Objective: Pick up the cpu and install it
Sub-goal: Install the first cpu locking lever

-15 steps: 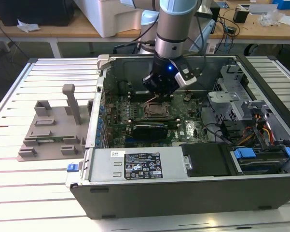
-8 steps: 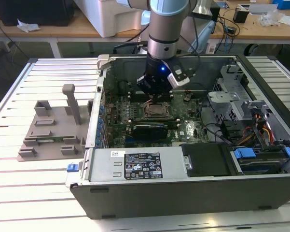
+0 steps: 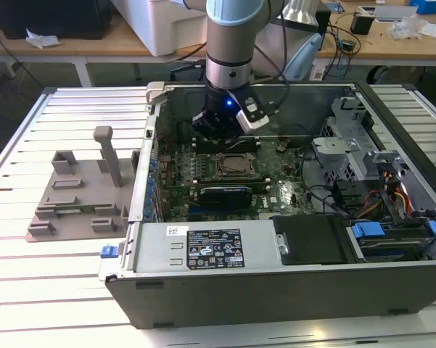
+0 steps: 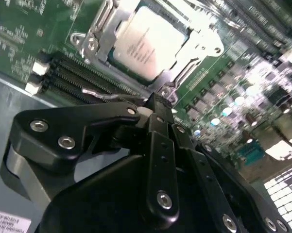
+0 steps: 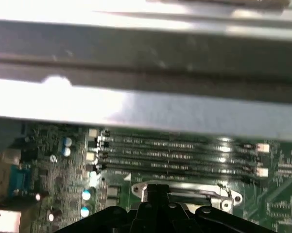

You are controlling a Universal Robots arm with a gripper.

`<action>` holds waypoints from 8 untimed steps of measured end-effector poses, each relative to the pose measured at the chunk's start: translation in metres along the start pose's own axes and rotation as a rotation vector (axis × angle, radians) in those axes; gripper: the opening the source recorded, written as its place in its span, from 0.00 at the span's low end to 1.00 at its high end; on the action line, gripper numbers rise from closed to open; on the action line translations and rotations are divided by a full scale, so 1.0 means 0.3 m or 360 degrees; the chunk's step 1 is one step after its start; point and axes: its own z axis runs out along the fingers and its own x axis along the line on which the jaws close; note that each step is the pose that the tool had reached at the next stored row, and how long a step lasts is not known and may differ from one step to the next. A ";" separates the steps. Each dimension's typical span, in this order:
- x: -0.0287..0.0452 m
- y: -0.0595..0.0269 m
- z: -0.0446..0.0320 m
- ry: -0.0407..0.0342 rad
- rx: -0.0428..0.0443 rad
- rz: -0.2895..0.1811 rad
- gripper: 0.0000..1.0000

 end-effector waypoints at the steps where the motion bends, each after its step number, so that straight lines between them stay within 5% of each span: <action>1: 0.000 0.002 0.001 -0.0001 -0.0014 0.0000 0.11; 3: -0.002 0.004 0.003 -0.0002 -0.0030 -0.0001 0.11; 8: -0.028 0.015 0.007 0.0000 -0.0033 0.0000 0.11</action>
